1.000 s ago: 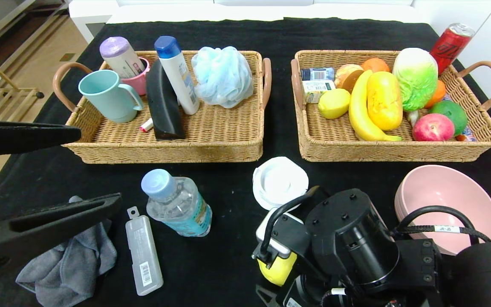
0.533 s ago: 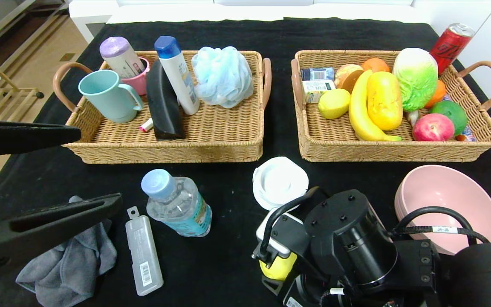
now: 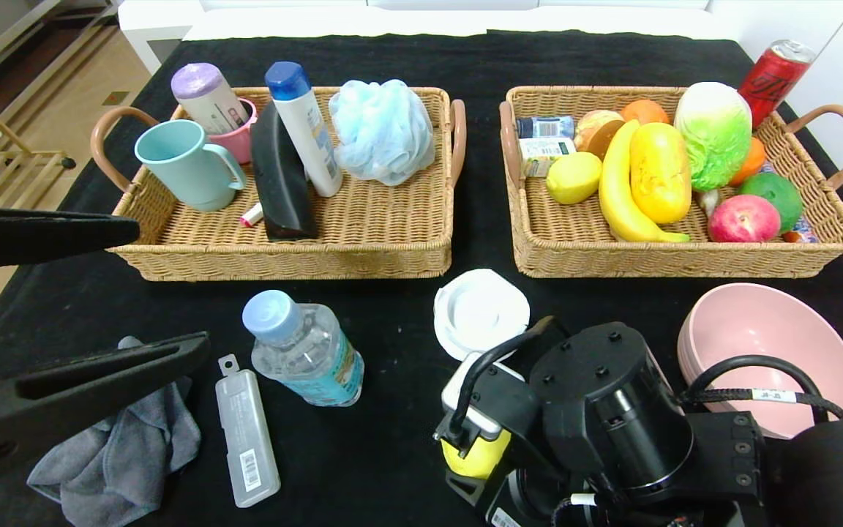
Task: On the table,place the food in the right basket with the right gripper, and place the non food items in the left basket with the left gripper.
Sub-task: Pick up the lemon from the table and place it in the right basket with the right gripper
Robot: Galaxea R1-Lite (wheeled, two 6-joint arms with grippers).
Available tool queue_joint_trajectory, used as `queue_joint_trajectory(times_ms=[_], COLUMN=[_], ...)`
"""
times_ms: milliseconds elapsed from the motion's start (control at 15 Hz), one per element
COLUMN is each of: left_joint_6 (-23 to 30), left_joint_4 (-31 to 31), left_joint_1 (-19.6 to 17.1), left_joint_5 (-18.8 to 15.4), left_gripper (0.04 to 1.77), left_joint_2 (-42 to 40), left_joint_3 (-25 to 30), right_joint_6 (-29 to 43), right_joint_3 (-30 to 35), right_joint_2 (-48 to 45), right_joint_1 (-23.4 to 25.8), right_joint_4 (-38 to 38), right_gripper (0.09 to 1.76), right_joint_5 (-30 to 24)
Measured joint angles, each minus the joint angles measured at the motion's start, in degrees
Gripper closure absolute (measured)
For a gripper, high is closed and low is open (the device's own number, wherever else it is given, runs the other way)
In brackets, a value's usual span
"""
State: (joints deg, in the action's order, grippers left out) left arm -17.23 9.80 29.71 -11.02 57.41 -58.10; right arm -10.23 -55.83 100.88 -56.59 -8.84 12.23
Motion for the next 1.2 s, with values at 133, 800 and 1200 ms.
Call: queue_joint_trajectory(times_ms=[133,800,1200], left_joint_6=[0.0,0.0,0.0], left_joint_4=[0.0,0.0,0.0], left_joint_1=[0.0,0.0,0.0], left_joint_5=[0.0,0.0,0.0], left_gripper=[0.09,0.09,0.09], left_joint_2=[0.0,0.0,0.1], left_joint_3=[0.0,0.0,0.0], right_joint_6=[0.1,2.2,2.3], right_joint_3=[0.1,-0.2,-1.5], right_joint_2=[-0.4,-6.4,-11.3], right_joint_1=[0.0,1.5,5.6], right_joint_4=[-0.1,-0.3,-0.3], right_gripper=[0.72,0.72,0.72], right_joint_5=[-0.3,-4.6,-5.9])
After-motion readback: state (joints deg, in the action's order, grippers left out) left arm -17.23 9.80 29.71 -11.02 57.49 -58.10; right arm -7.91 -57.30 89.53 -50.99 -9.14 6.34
